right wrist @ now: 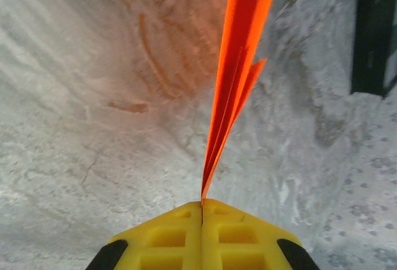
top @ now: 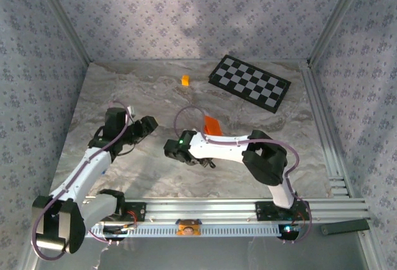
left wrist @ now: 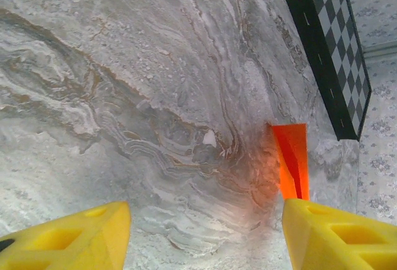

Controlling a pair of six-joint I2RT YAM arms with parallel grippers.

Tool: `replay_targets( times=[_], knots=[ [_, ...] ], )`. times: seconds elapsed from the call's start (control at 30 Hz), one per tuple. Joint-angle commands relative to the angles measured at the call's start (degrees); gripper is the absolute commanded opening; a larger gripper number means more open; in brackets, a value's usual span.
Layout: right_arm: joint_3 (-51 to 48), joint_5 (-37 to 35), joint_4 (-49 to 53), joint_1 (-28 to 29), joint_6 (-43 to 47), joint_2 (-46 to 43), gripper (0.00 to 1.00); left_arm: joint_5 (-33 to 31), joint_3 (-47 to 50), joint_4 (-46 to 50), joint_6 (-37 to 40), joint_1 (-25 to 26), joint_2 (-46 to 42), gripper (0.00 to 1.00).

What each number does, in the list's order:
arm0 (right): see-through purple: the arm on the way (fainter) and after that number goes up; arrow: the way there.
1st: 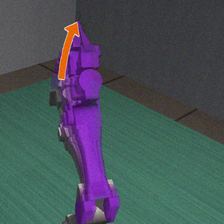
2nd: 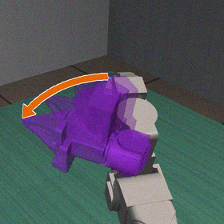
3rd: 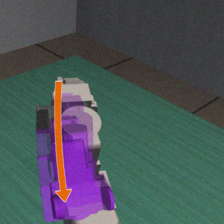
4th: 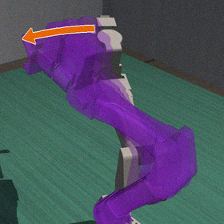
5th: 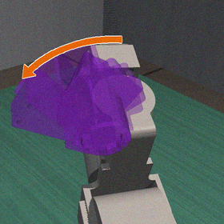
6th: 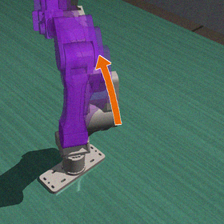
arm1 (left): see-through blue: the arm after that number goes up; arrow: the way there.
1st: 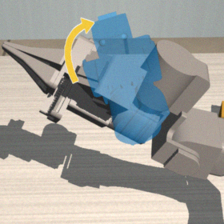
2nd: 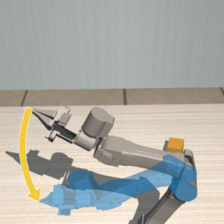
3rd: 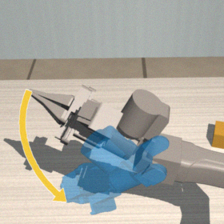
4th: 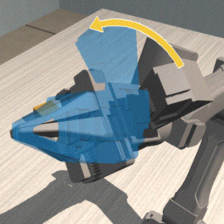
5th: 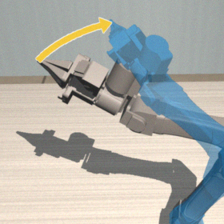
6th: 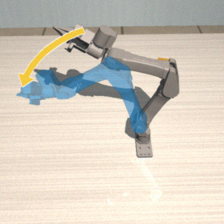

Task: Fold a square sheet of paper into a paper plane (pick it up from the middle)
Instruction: Turn over the paper at the center of the table.

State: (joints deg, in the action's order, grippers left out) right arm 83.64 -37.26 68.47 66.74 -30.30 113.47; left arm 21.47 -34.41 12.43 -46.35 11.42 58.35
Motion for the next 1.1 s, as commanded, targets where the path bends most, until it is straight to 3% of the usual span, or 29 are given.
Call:
replay_targets(
  times=[0.0,0.23,0.4,0.73,0.97,1.07],
  knots=[
    [-2.8,6.2,-5.6,-0.6,1.3,-3.0,0.04,1.0,0.9,2.0,-0.2,-0.8,-1.2,0.66],
    [-6.5,12.6,-12.4,-1.7,4.0,-6.0,0.15,0.8,1.2,2.1,-0.7,-1.1,-1.7,0.66],
    [-8.8,18.1,-17.0,-3.2,6.0,-9.4,0.3,1.6,0.9,2.0,-0.6,-1.1,-1.6,0.67],
    [-17.9,28.9,-30.1,-8.6,6.4,-21.5,0.48,3.3,1.1,2.9,-0.7,-1.0,-1.6,0.67],
    [-26.5,39.8,-41.3,-17.1,4.2,-30.0,0.5,3.5,3.5,1.9,-1.8,-0.4,-1.4,0.67],
    [-31.2,46.0,-46.4,-22.6,1.9,-31.9,0.43,3.9,3.7,0.2,-2.1,1.4,0.1,0.67]
  ],
)
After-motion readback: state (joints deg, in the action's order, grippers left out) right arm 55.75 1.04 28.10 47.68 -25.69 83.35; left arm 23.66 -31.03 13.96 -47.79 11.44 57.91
